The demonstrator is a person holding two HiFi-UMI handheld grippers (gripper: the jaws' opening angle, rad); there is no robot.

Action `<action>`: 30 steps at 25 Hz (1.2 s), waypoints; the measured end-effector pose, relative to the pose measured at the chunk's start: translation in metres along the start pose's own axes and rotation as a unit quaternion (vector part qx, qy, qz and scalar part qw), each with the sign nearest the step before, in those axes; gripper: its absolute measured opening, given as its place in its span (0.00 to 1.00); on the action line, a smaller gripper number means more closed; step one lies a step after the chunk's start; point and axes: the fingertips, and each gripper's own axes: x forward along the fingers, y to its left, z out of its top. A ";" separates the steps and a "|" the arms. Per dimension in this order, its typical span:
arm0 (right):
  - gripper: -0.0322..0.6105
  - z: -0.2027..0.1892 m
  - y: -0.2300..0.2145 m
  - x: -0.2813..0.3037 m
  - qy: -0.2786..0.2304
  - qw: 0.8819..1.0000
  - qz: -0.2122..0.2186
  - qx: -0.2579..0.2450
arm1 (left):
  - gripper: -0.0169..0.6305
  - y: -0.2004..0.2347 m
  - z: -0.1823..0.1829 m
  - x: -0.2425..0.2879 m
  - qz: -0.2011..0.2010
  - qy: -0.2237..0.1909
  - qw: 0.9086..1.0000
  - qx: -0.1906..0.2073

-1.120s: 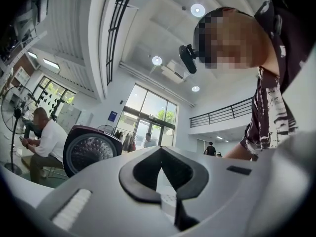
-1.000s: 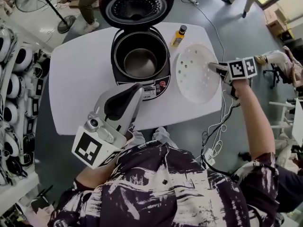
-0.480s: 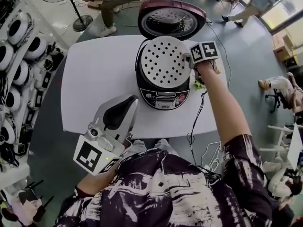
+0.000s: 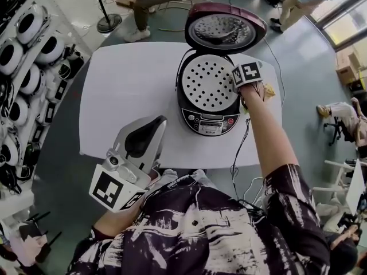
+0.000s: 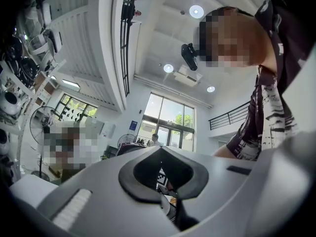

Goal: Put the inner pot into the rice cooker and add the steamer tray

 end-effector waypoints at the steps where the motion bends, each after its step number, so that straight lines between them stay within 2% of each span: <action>1: 0.05 0.000 0.001 0.000 -0.002 1.000 -0.006 -0.007 | 0.03 -0.001 0.000 0.000 -0.002 0.000 1.000 0.000; 4: 0.06 0.001 0.004 -0.002 -0.013 0.999 -0.015 -0.029 | 0.03 -0.006 0.000 0.004 -0.008 0.001 1.000 -0.002; 6: 0.18 0.002 0.008 -0.003 -0.025 0.999 -0.006 -0.037 | 0.03 -0.010 -0.002 0.008 -0.014 0.001 1.000 -0.003; 8: 0.25 0.001 0.012 -0.004 -0.036 0.999 0.006 -0.038 | 0.03 -0.013 -0.002 0.012 -0.020 0.001 1.000 -0.004; 15: 0.25 -0.001 -0.001 -0.023 -0.076 0.997 0.005 -0.028 | 0.03 -0.035 -0.005 0.030 -0.041 0.001 0.999 -0.002; 18: 0.25 0.010 -0.004 -0.048 -0.138 0.990 0.030 -0.006 | 0.03 -0.046 -0.006 0.036 -0.048 0.002 0.999 -0.001; 20: 0.24 0.024 0.006 -0.085 -0.219 0.973 0.077 0.006 | 0.03 -0.054 -0.007 0.041 -0.053 0.003 0.999 0.000; 21: 0.22 0.033 0.014 -0.110 -0.269 0.957 0.105 0.003 | 0.03 -0.057 -0.007 0.044 -0.056 0.004 0.998 0.001; 23: 0.18 0.046 0.035 -0.176 -0.369 0.915 0.162 -0.012 | 0.03 -0.064 -0.008 0.051 -0.061 0.006 0.998 0.003; 24: 0.10 0.050 0.046 -0.212 -0.412 0.892 0.187 -0.017 | 0.03 -0.067 -0.008 0.055 -0.062 0.008 0.998 0.004; 26: 0.05 0.048 0.063 -0.279 -0.479 0.847 0.227 -0.019 | 0.03 -0.072 -0.007 0.064 -0.065 0.011 0.998 0.008; 27: 0.05 0.043 0.070 -0.306 -0.502 0.830 0.241 -0.021 | 0.03 -0.075 -0.007 0.069 -0.065 0.013 0.998 0.010; 28: 0.05 0.036 0.076 -0.327 -0.517 0.818 0.249 -0.026 | 0.03 -0.077 -0.007 0.073 -0.065 0.015 0.998 0.012; 30: 0.05 0.017 0.088 -0.351 -0.530 0.810 0.245 -0.057 | 0.03 -0.082 -0.007 0.082 -0.065 0.018 0.998 0.015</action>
